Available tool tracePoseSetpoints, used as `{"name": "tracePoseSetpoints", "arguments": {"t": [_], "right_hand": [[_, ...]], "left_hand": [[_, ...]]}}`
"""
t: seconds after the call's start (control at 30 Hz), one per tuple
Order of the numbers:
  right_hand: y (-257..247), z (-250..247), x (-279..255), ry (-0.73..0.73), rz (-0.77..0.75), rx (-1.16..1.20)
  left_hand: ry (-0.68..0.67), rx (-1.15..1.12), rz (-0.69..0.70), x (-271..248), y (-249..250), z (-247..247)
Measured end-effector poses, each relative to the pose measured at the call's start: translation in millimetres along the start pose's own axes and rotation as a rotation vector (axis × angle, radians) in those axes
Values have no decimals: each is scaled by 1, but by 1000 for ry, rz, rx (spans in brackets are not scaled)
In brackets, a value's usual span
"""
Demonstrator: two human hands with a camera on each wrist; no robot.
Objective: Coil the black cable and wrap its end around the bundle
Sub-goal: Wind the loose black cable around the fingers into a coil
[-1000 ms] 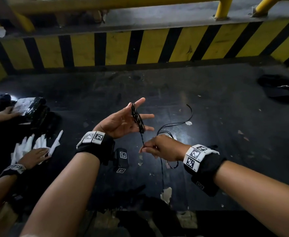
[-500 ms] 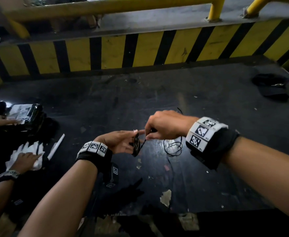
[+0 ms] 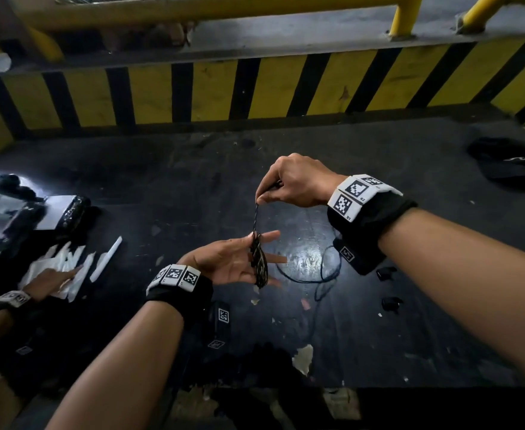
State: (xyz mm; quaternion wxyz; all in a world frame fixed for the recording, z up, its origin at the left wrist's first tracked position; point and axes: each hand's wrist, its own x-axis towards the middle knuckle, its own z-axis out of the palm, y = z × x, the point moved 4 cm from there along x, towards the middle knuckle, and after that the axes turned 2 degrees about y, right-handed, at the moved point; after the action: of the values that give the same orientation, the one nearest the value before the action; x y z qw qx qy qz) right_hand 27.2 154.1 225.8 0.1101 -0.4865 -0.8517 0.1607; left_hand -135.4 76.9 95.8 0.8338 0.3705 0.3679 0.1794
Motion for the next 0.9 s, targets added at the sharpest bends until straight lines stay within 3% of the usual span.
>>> {"name": "tracePoseSetpoints", "arguments": {"t": [0.23, 0.4, 0.57, 0.73, 0.83, 0.9], "right_hand": [[4, 18, 5, 42, -18, 58], [19, 45, 3, -9, 15, 302], [25, 86, -34, -87, 86, 481], [10, 128, -63, -93, 76, 554], [4, 134, -72, -53, 49, 564], [-1, 133, -78, -101, 37, 517]], "left_hand": [[-101, 6, 25, -10, 0, -1], [-177, 11, 110, -19, 20, 13], [-271, -77, 202, -27, 40, 25], [-239, -14, 264, -17, 60, 29], [-204, -12, 289, -11, 63, 20], [-185, -19, 306, -9, 64, 12]]}}
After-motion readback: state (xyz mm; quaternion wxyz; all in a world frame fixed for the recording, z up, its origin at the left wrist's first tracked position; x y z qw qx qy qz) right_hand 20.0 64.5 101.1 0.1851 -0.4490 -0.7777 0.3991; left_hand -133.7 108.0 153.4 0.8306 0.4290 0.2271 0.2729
